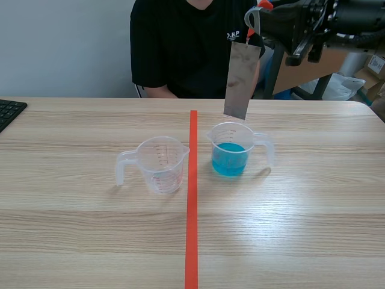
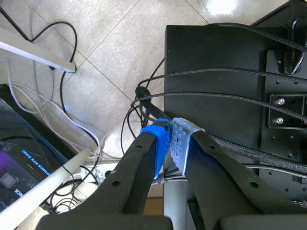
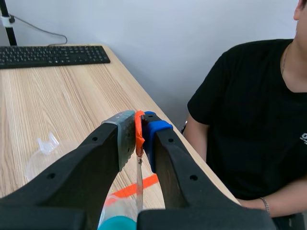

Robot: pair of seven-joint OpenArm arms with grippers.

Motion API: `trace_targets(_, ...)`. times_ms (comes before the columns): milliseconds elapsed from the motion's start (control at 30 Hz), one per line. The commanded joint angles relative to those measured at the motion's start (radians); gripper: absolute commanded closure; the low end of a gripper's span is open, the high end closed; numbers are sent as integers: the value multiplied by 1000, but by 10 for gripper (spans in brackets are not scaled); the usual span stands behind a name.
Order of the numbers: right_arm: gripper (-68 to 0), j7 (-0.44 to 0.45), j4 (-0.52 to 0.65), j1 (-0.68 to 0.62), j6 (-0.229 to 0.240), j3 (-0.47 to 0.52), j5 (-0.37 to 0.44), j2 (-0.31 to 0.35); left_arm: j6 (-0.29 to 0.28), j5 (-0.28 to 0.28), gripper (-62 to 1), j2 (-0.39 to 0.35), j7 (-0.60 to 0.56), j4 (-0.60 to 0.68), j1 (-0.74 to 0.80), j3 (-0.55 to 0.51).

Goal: Do the redox reaction experiment.
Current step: 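Move the plate over the blue solution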

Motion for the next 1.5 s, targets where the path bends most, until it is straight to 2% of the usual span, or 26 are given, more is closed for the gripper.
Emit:
trace_targets(0, -13, 6, 17, 31, 5, 16, 34, 5, 0, -3, -47, 3, -7, 10, 18, -4)
trace_targets(67, -13, 0, 17, 31, 5, 16, 41, 5, 22, -3, -47, -8, -10, 16, 29, -9)
trace_targets(233, -13, -15, 17, 31, 5, 16, 48, 5, 21, -17, -47, -69, -92, 79, 106, -48)
trace_targets(500, -13, -19, 17, 30, 5, 16, 48, 5, 8, -103, -47, -254, -201, 213, 226, -88)
trace_targets(600, -13, -19, 17, 29, 5, 16, 48, 5, -26, -109, -47, -334, -235, 237, 232, -89)
trace_targets(767, -13, -19, 17, 29, 5, 16, 48, 5, -145, -109, -47, -456, -321, 268, 213, -89)
trace_targets(900, -13, -19, 17, 28, 5, 16, 48, 5, -254, -108, -47, -529, -329, 287, 126, -85)
trace_targets(1033, -13, -19, 17, 28, 5, 16, 48, 5, -317, -104, -47, -590, -329, 307, -3, -35)
trace_targets(1233, -13, -19, 17, 28, 5, 16, 48, 5, -329, -86, -47, -630, -299, 335, -267, 129)
trace_targets(1367, -13, -19, 17, 28, 5, 16, 48, 5, -328, -85, -47, -629, -296, 336, -446, 265)
trace_targets(1467, -13, -19, 17, 28, 5, 16, 48, 5, -328, -85, -47, -606, -225, 336, -584, 369)
